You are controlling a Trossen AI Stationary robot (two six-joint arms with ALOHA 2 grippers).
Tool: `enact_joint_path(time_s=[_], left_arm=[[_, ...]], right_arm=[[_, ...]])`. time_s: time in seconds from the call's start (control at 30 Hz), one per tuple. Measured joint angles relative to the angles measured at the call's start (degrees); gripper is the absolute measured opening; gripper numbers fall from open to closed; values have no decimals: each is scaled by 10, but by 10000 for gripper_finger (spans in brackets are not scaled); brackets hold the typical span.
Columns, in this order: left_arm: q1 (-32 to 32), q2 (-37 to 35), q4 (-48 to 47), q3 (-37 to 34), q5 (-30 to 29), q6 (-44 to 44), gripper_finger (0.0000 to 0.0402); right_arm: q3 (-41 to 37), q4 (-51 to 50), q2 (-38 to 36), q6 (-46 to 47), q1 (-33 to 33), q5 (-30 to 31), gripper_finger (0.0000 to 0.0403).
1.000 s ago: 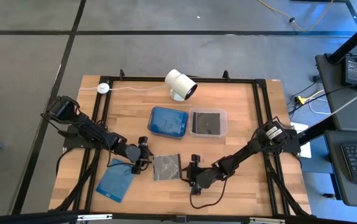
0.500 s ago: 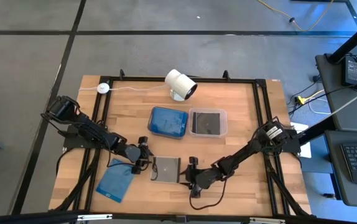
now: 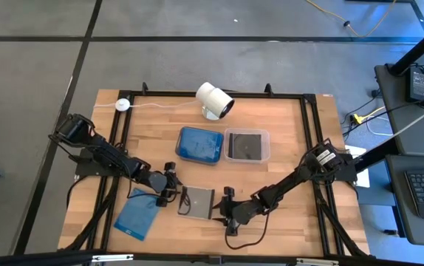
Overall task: Pick & place jewel cases by type
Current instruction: Put the black cd case into the transparent bin
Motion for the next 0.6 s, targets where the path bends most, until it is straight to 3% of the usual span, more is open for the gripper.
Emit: enact_joint_path(time_s=[0.6], left_arm=[[0, 0, 0, 0, 1, 0, 159]], right_arm=[[2, 58, -2, -107, 0, 15, 204]])
